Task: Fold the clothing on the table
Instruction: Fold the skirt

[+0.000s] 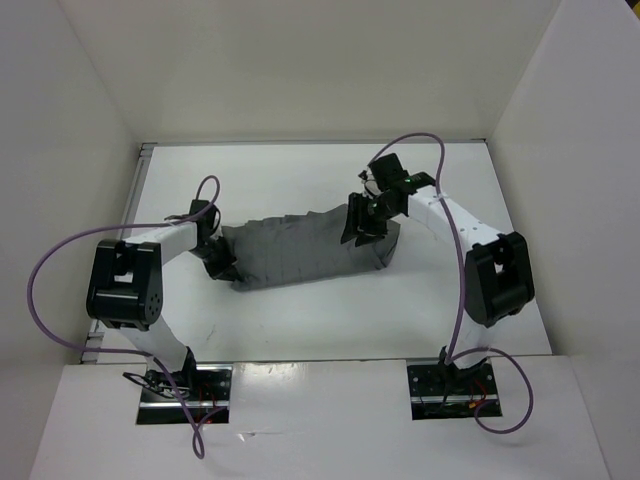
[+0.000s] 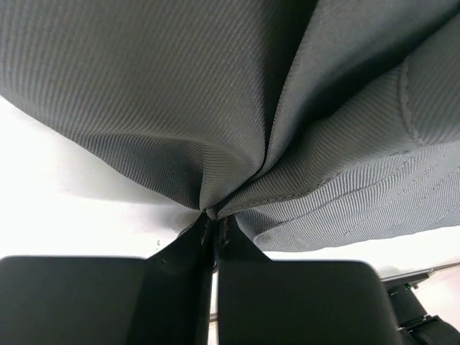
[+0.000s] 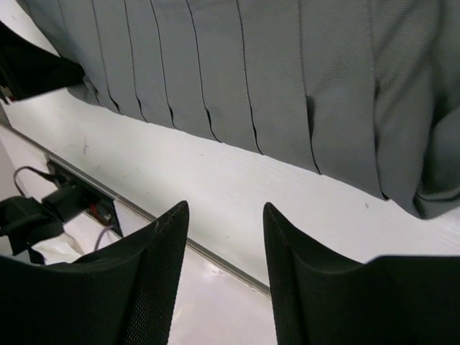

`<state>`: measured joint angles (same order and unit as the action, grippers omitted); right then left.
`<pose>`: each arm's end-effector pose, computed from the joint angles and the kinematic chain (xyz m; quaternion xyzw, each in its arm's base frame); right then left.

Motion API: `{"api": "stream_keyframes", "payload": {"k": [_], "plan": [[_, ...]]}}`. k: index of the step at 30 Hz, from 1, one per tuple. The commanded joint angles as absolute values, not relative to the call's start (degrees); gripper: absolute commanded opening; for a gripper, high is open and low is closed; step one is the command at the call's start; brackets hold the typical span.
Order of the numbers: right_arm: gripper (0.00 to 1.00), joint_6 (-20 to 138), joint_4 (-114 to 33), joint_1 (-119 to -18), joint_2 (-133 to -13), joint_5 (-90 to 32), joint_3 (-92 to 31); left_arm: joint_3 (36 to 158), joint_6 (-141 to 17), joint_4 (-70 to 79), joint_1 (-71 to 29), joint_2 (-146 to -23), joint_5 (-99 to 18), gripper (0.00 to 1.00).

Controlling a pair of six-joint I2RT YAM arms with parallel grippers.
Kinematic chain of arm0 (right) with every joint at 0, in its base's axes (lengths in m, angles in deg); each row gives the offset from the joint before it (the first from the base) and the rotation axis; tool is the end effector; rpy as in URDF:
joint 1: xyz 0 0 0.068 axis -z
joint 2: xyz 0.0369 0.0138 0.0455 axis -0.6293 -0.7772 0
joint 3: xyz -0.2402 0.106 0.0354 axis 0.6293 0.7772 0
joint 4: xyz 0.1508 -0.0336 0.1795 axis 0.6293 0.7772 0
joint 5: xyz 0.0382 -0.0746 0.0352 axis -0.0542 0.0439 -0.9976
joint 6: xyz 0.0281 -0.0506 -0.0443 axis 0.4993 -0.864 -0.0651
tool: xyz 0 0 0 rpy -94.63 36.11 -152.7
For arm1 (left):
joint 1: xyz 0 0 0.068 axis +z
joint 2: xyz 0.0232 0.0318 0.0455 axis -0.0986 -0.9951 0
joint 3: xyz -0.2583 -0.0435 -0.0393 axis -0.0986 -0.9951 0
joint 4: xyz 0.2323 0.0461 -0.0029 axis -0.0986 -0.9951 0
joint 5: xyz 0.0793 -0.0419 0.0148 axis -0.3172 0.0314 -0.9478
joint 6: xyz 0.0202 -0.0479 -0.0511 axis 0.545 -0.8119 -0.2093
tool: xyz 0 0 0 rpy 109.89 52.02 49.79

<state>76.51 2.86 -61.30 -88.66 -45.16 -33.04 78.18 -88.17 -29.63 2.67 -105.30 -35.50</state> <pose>0.3009 0.1504 0.2402 -0.0347 0.9503 0.2791 0.1334 0.2816 -0.0287 0.1332 -0.2792 0.9447 -0.1530 0.0785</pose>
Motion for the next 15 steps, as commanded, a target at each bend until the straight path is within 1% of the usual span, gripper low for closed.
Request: {"api": "stream_keyframes", "payload": {"k": [1,3,4,8,15], "plan": [[0.51,71.09,7.3,-64.65,-92.75,-45.63,-36.82,80.46,-86.12,-27.3,2.4,-106.31,-36.92,0.0],[0.48,69.6,7.91,-66.32,-95.65,-45.63,-37.43,83.72,-85.6,-29.32,2.4,-105.69,-36.91,0.0],[0.44,69.59,7.91,-67.2,-96.71,-46.15,-38.22,84.51,-85.07,-29.32,2.4,-105.69,-36.91,0.0],[0.36,69.59,7.21,-71.68,-101.45,-48.34,-40.6,86.28,-85.06,-30.11,2.4,-104.46,-36.91,0.0],[0.36,68.54,5.45,-73.54,-109.36,-52.56,-48.85,86.28,-84.01,-30.64,2.4,-104.46,-36.39,0.0]]}}
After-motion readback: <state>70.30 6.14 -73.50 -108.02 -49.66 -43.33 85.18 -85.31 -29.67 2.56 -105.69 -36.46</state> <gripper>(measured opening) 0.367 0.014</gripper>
